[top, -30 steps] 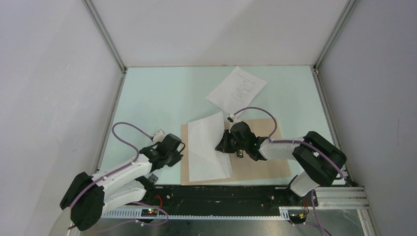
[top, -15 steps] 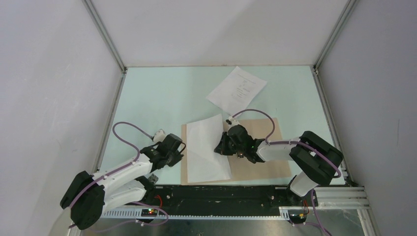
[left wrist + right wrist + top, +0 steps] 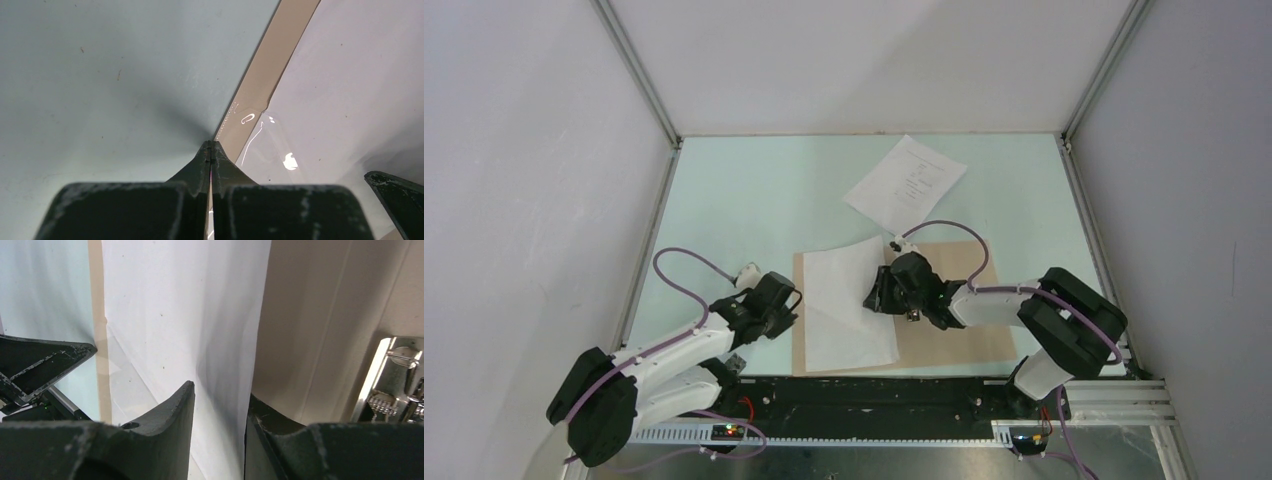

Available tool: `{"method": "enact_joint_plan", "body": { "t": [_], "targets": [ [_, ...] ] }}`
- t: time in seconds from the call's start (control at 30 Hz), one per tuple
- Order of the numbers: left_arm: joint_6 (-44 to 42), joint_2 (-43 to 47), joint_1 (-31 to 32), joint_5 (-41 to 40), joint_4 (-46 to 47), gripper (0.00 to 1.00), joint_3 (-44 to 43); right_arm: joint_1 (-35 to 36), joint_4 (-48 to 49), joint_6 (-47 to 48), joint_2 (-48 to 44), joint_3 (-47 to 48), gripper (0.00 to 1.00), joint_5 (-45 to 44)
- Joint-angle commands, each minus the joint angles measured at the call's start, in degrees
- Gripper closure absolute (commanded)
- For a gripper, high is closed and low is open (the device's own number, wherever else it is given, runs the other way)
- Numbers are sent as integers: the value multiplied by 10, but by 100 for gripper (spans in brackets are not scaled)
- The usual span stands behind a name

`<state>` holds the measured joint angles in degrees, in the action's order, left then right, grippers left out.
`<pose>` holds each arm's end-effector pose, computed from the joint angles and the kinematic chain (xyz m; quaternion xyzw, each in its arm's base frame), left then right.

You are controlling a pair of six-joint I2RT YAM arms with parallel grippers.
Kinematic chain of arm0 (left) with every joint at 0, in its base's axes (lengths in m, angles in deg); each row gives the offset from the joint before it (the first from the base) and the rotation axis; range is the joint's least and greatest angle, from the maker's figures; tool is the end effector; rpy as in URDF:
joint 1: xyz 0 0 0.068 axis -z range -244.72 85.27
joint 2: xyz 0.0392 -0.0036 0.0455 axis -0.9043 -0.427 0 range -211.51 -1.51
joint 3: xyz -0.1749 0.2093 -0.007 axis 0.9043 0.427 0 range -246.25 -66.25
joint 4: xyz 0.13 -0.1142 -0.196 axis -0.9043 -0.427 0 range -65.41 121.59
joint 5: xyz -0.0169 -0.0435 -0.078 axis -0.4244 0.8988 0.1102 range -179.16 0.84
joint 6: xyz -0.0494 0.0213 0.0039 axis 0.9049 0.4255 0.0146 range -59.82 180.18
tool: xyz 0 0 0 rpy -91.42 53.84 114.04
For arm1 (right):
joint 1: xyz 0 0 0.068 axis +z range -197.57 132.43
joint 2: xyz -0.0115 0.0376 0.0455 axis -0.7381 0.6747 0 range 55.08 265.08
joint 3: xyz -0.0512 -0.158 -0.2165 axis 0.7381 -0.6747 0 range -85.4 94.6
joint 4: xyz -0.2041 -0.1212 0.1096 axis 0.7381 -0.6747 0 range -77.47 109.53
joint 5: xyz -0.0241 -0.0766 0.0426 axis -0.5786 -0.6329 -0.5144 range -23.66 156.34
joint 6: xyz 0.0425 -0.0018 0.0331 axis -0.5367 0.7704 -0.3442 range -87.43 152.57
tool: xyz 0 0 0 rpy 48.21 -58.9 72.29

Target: Put the files into the folder

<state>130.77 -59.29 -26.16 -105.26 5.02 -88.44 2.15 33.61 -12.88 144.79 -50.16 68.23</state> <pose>0.1343 -0.0943 0.1474 -0.2975 0.9145 -0.1153 0.2488 0.1887 0.2246 0.1421 -0.0408 0.9067 0.3198 0.2719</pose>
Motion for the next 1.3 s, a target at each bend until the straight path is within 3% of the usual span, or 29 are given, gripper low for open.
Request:
{"method": "enact_joint_plan", "body": {
  "t": [0.0, 0.13, 0.23, 0.27, 1.27],
  "targets": [
    [5, -15, 7, -4, -33, 100, 8, -10, -11, 7, -23, -2, 62, -19],
    [6, -16, 7, -3, -32, 100, 8, -20, -13, 6, -28, -5, 71, -19],
    [5, -18, 8, -3, -32, 100, 7, -21, -15, 5, -26, -9, 97, -28],
    [5, -18, 7, -3, -32, 100, 6, -21, -16, 5, -26, -11, 99, -38],
    [5, -34, 11, 2, -32, 100, 0, 8, 70, -78, -2, -35, 100, -77]
  ]
}}
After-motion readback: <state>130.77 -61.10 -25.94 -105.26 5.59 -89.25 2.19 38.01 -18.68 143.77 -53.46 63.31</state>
